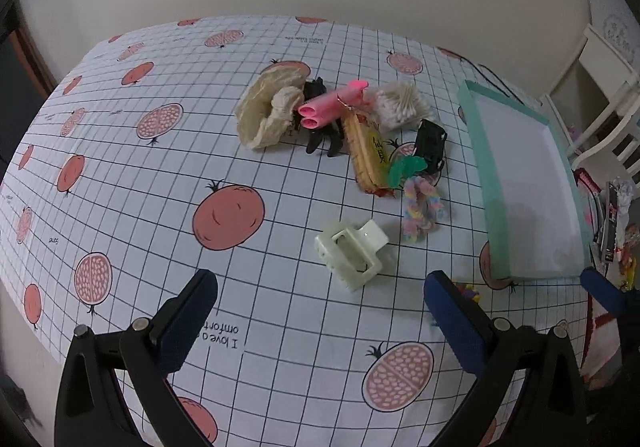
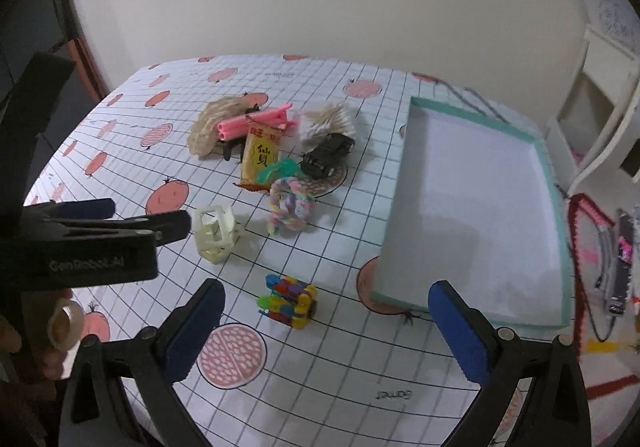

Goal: Organize objects
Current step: 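Grasp the cream hair claw clip with the left gripper while the right grasps the colourful block toy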

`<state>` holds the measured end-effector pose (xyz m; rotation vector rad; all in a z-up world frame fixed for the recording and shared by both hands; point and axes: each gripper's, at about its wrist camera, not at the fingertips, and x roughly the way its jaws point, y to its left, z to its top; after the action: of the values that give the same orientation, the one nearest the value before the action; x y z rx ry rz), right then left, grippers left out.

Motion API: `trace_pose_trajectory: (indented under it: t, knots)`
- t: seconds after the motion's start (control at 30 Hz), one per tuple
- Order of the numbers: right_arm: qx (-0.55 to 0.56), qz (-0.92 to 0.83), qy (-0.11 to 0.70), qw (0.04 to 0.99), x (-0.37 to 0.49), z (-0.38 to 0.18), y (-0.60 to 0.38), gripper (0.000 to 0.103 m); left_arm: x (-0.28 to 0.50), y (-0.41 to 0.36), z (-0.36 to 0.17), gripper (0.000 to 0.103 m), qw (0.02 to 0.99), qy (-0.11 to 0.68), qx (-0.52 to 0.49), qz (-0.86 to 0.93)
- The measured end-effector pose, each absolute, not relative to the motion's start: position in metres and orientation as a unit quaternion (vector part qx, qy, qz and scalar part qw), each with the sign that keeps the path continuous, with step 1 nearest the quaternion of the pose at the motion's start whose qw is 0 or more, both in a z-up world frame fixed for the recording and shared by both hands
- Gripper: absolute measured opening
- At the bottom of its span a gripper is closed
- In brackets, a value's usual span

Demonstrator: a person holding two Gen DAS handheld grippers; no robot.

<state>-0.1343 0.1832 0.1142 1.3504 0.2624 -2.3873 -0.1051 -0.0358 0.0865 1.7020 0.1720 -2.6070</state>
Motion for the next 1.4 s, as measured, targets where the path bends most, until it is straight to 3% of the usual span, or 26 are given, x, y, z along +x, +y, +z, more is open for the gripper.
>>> trace_pose_trajectory:
  t: [0.43,0.57,1.27,1.33,1.4]
  knots:
    - [0.505,-0.826,0.095,0.233,-0.148,0.091,0.16,0.085,-0.129,-0.029,0.056,0.099,0.0,0.075,0.571,-0.817]
    - [0.519,-0.816,0.1,0.235,-0.147,0.081,0.154,0.079,-0.131,-0.029,0.053,0.09,-0.003,0.076,0.572,-0.816]
    - [0.56,-0.791,0.123,0.213,-0.15,0.042,0.143,0.059,-0.137,-0.03,0.037,0.089,0.002,0.096,0.587,-0.804]
    - [0.563,-0.79,0.124,0.21,-0.151,0.04,0.142,0.059,-0.138,-0.028,0.036,0.077,0.002,0.091,0.588,-0.804]
    - [0.565,-0.788,0.128,0.208,-0.15,0.037,0.142,0.058,-0.14,-0.027,0.033,0.073,0.0,0.09,0.593,-0.8]
